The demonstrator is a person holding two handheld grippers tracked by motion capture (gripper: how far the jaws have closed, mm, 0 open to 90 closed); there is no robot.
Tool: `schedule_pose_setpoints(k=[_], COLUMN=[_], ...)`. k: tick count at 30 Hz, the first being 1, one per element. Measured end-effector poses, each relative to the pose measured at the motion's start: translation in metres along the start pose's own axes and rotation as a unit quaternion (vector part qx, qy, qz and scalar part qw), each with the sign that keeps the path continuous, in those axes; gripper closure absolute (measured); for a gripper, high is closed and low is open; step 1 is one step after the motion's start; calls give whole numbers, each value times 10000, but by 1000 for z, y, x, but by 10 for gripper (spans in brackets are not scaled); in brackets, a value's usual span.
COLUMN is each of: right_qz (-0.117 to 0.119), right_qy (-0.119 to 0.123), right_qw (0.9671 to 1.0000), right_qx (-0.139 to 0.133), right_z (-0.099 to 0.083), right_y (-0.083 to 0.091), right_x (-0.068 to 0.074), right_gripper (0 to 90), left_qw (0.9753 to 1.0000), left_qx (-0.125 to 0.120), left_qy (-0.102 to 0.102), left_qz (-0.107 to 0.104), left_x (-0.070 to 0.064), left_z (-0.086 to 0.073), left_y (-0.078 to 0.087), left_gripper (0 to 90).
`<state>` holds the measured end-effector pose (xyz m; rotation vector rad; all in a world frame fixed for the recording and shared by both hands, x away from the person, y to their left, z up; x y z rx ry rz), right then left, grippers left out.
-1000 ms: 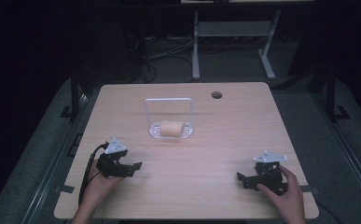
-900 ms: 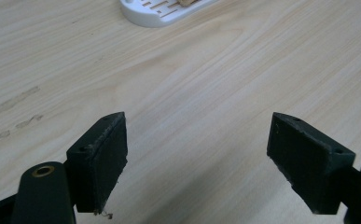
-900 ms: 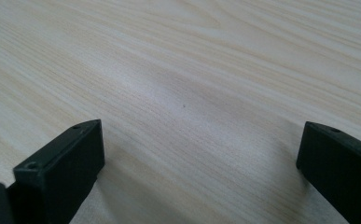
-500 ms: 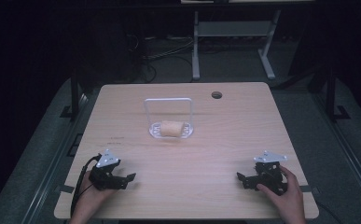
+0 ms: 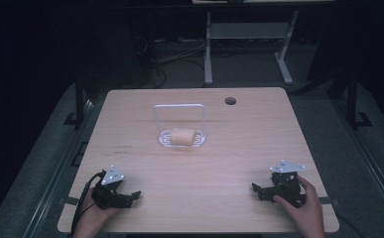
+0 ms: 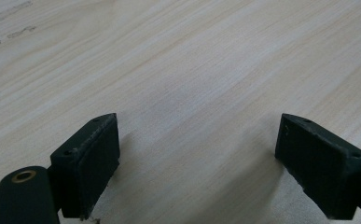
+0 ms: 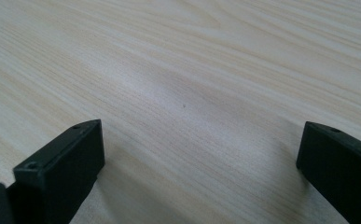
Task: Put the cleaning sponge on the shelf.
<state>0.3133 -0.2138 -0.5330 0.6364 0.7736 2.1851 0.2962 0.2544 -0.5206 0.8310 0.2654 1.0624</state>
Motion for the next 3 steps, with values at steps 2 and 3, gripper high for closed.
schedule_pose_setpoints(k=[2, 3], right_qz=[0, 0], right_qy=[-1, 0], right_qw=[10000, 10000], right_qx=[0, 0], right_z=[0, 0], right_y=[0, 0], right_x=[0, 0], right_gripper=[7, 7], left_qw=[10000, 10000], left_qx=[-54, -72], left_qy=[0, 9], left_qz=[-16, -16], left_x=[0, 0], left_z=[0, -1], left_y=[0, 0], left_gripper=[131, 130])
Point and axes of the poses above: each handheld gripper's, and its own axes: y roughly backward along the jaws, z roughly out of its top, x roughly to its left, the point moved 7 cm from there along -y, roughly forward along the jaws, and after that the axes turned 14 degrees about z, right-handed, at the moved point
